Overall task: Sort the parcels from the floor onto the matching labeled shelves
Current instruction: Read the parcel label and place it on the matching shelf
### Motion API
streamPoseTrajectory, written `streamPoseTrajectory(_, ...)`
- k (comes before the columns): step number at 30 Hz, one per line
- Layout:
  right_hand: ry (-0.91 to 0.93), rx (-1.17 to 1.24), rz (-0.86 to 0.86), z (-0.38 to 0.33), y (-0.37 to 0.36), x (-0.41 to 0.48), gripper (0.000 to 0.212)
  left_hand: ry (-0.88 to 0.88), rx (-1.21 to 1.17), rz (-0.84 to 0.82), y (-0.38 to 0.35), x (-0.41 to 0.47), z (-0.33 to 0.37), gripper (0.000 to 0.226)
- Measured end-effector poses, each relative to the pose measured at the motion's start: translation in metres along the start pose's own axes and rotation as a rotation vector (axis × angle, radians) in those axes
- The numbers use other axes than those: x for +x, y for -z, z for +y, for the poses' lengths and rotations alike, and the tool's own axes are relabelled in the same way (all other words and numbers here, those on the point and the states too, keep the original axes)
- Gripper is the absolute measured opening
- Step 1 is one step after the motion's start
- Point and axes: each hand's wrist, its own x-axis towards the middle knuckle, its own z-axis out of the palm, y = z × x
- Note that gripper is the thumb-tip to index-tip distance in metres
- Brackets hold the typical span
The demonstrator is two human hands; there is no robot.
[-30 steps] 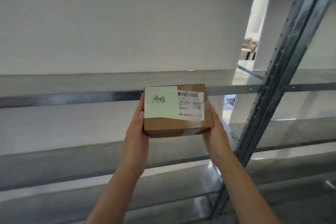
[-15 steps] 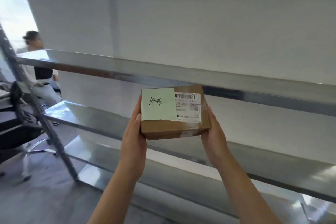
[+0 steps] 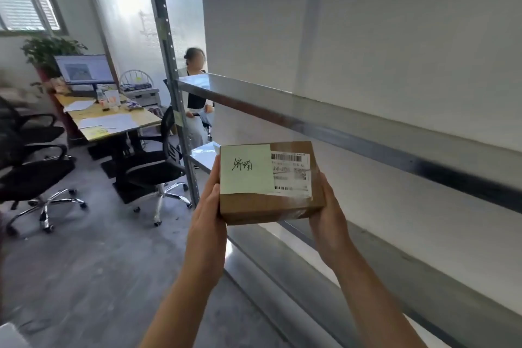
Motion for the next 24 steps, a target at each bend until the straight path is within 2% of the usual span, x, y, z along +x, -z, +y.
streamPoseTrajectory(11, -0.105, 0.115, -0.311, 0.032, -0.062, 0.105, 0.054, -0.052, 0.164, 0.294, 0.039, 0.052, 0.006, 0.049)
streamPoseTrajectory(24, -0.194, 0.141, -0.496, 0.084, -0.108, 0.180, 0.045, -0.075, 0.241, 0.548, 0.076, 0.087, -0.012, 0.047)
